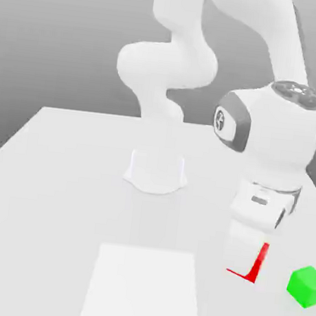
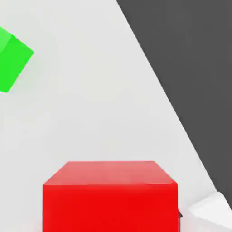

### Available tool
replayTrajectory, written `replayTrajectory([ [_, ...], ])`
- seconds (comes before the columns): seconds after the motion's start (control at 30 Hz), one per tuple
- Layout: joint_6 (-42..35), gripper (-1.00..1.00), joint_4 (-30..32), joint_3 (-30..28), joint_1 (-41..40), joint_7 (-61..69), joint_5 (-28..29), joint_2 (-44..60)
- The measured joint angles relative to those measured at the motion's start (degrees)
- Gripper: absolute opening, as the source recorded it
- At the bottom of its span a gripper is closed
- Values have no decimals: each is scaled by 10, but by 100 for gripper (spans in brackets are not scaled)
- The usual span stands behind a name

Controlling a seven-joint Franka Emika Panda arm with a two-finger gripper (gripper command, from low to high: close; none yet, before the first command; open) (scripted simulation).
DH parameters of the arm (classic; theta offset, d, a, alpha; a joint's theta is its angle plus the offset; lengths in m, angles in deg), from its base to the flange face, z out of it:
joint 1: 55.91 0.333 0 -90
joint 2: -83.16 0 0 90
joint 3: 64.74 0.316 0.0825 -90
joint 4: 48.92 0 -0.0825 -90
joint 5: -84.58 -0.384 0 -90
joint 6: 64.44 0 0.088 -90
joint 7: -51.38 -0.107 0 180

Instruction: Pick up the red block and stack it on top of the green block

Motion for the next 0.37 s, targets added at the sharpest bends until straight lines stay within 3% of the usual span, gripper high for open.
replayTrajectory([
  [0.1,-11,-100,-28,39,40,-2,10,18],
  [0.23,54,-100,-37,32,59,-21,37,93],
  [0.27,64,100,-38,29,61,-24,41,104],
  [0.37,64,100,-38,29,61,-24,41,104],
])
